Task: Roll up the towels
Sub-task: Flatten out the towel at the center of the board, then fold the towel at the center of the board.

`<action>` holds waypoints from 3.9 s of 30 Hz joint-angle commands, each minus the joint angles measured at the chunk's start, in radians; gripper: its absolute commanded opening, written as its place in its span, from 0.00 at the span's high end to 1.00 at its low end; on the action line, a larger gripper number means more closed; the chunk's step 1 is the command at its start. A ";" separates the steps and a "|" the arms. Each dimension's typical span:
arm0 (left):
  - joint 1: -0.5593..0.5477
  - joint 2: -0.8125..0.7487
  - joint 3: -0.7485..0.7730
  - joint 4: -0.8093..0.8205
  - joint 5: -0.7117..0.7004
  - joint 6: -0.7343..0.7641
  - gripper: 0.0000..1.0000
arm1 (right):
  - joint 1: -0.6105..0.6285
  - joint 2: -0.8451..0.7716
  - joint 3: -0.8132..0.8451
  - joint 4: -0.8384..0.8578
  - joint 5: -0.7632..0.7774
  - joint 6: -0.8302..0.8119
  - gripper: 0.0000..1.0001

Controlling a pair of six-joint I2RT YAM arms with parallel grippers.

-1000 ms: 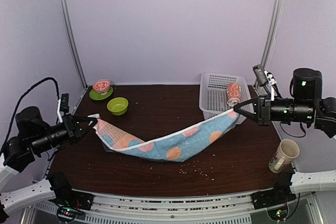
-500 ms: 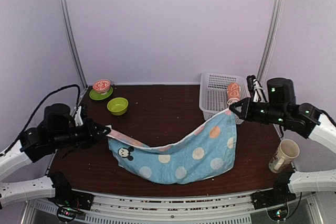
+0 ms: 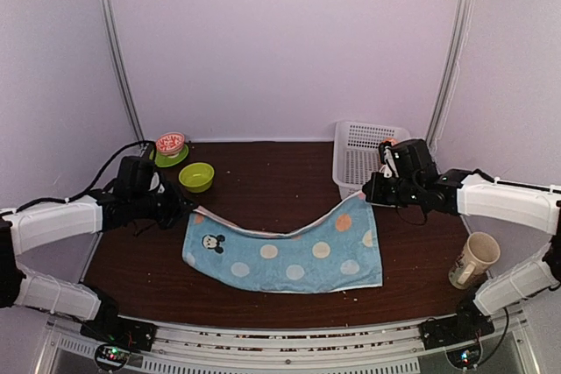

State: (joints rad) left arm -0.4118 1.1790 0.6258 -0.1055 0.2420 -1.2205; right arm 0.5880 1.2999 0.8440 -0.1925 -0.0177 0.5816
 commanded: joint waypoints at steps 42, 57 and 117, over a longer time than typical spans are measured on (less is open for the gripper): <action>-0.278 -0.928 -0.070 -0.233 -0.024 0.220 1.00 | -0.026 -0.617 -0.129 -0.145 -0.125 -0.110 1.00; 0.079 -0.047 -0.228 0.484 0.161 0.038 1.00 | -0.090 -0.083 -0.116 0.170 0.006 -0.043 1.00; 0.096 -0.117 -0.409 0.151 0.197 0.280 1.00 | 0.136 -0.298 -0.486 0.054 -0.030 0.046 1.00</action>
State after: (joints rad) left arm -0.3214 1.0607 0.2333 0.0586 0.4282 -0.9649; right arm 0.7120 1.0302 0.3748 -0.1200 -0.0700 0.6109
